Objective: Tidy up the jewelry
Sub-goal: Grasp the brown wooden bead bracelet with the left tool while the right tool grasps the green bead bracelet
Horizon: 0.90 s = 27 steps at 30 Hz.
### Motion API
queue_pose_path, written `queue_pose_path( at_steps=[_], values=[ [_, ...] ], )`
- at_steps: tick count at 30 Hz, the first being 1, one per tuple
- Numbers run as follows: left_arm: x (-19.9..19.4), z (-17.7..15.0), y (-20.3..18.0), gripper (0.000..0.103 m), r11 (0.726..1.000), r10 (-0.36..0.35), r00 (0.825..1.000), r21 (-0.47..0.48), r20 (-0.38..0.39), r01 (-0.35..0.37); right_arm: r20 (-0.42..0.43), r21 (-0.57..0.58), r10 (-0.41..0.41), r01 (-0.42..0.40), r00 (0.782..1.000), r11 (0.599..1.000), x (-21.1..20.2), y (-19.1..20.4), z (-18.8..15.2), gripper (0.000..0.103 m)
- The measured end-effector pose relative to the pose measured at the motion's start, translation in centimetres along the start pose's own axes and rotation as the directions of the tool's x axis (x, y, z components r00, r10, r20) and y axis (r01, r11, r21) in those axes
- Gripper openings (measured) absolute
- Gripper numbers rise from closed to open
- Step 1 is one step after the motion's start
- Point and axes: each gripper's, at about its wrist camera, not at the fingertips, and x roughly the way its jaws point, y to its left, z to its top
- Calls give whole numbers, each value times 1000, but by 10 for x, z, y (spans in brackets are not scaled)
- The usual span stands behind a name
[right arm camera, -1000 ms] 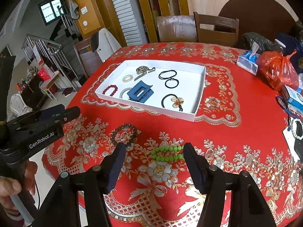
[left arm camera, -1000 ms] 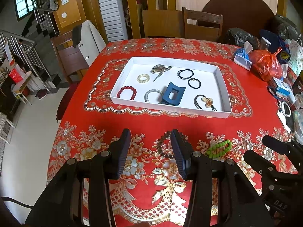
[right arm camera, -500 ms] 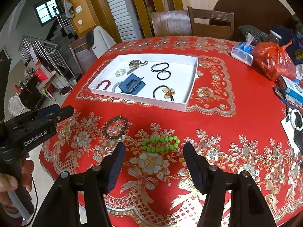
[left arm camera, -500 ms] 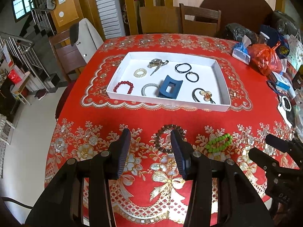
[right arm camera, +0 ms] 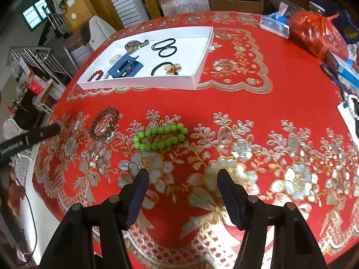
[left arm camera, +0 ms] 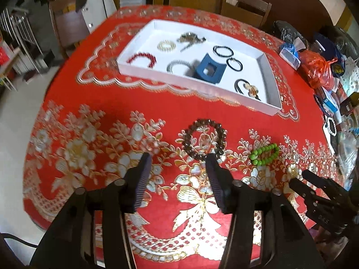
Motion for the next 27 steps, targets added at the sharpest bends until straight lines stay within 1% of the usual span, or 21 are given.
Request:
queue_pose_path(
  at_steps=[4,8,11,14,16,17,18,20,22,26,27],
  values=[
    [18,3,3,53,1000,-9,999,-11,-46,8,7,1,-6,6,1000,1000,13,1,14,61],
    [31,8,3,53,1000,6,998,13,-62,-5,8,-13,-31,31,999,999,29,5,29,61],
    [40,14,0,53,999,19,997,39,-70,-16,-9,-5,-30,30,1000,1000,42,5,36,54],
    [49,19,0,53,999,5,996,46,-91,-1,-10,-29,-64,64,998,998,49,9,38,50],
    [54,20,-3,53,998,9,995,68,-98,-2,-13,-46,-111,110,994,993,46,8,38,49],
    [56,20,-5,53,997,13,995,81,-101,-5,-32,-58,-139,137,990,989,46,6,38,48],
    [59,21,-7,53,996,18,994,94,-105,-8,-43,-58,-145,143,988,988,46,4,37,48],
    [65,22,-10,53,994,27,993,112,-112,-15,-53,-16,-112,111,992,994,44,-6,35,48],
    [71,25,-11,53,993,40,992,116,-119,-26,-44,14,-77,78,996,997,43,-11,36,48],
    [78,31,-11,53,994,36,991,110,-131,-22,-21,33,-39,40,999,999,42,-8,40,48],
    [79,32,-13,53,993,45,991,116,-127,-30,-22,25,-44,45,999,999,44,-6,41,48]
  ],
)
